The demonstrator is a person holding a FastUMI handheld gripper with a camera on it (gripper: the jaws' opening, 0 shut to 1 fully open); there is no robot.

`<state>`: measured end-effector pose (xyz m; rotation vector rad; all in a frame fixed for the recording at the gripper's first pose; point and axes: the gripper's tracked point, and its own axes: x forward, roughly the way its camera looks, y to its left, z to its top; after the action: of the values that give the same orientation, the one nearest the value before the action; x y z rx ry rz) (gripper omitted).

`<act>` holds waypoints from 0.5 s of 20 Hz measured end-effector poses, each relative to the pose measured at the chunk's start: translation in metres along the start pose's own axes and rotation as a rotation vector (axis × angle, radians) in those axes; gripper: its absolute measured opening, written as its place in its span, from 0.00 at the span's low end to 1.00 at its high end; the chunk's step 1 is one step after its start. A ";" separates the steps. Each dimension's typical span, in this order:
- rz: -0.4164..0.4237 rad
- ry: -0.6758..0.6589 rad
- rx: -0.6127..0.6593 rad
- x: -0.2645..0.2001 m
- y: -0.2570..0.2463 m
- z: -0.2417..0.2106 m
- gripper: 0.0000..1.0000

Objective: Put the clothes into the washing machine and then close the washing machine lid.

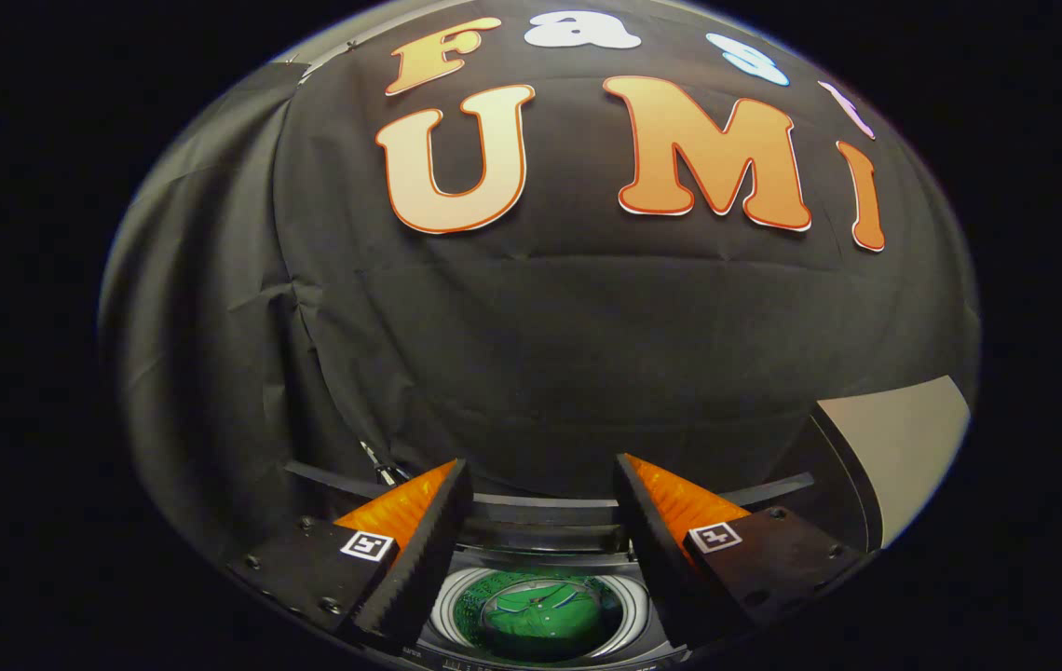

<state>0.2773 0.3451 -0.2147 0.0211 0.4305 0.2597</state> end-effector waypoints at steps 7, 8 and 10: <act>0.014 -0.017 0.001 -0.025 0.006 -0.030 0.99; 0.012 -0.020 -0.002 -0.027 0.007 -0.035 0.99; 0.010 -0.023 0.009 -0.032 0.008 -0.046 0.99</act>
<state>0.2278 0.3428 -0.2432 0.0348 0.4086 0.2675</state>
